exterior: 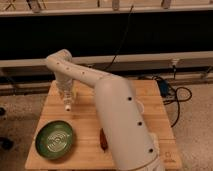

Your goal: Place the bottle in the ceramic bowl

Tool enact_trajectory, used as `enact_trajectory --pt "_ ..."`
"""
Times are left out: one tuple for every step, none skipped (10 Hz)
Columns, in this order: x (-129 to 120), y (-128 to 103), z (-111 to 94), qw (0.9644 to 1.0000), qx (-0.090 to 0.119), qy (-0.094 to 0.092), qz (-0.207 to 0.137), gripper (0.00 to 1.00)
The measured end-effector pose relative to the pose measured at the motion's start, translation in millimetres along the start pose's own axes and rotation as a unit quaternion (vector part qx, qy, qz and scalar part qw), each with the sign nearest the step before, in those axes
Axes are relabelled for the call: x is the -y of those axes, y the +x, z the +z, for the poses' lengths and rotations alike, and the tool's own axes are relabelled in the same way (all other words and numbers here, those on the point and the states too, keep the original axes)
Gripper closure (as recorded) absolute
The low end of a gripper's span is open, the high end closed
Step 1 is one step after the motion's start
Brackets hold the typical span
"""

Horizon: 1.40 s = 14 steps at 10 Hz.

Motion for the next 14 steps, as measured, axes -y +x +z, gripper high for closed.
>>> enact_trajectory --pt "0.9 -13.3 -8.4 0.9999 0.003 0.003 -0.009 1.0" --pt "2.9 -21.7 -14.5 0.9998 0.004 0.007 -0.016 1.0" --pt "6.2 -32.3 -20.6 0.9996 0.004 0.012 -0.025 1.0" --pt "11.1 -45.7 -26.0 0.9992 0.005 0.019 -0.036 1.0" --pt "15.5 -61.0 -29.0 0.9987 0.006 0.023 -0.046 1.0" --pt "18.7 -81.3 -28.8 0.9982 0.008 0.027 -0.053 1.0" --pt "21.6 -98.7 -28.0 0.9978 0.008 0.029 -0.059 1.0" --pt "25.2 -117.8 -24.3 0.9974 0.01 0.032 -0.064 1.0" --pt "28.1 -129.2 -20.9 0.997 0.012 0.032 -0.069 1.0" --pt "31.1 -139.3 -18.2 0.9967 0.014 0.033 -0.072 1.0" --pt "31.0 -151.7 -16.2 0.9966 0.015 0.033 -0.074 1.0" --pt "30.7 -161.6 -14.5 0.9964 0.016 0.034 -0.076 1.0" --pt "30.1 -171.3 -12.7 0.9962 0.016 0.037 -0.077 0.97" --pt "28.6 -185.0 -10.3 0.9958 0.018 0.041 -0.08 0.87"
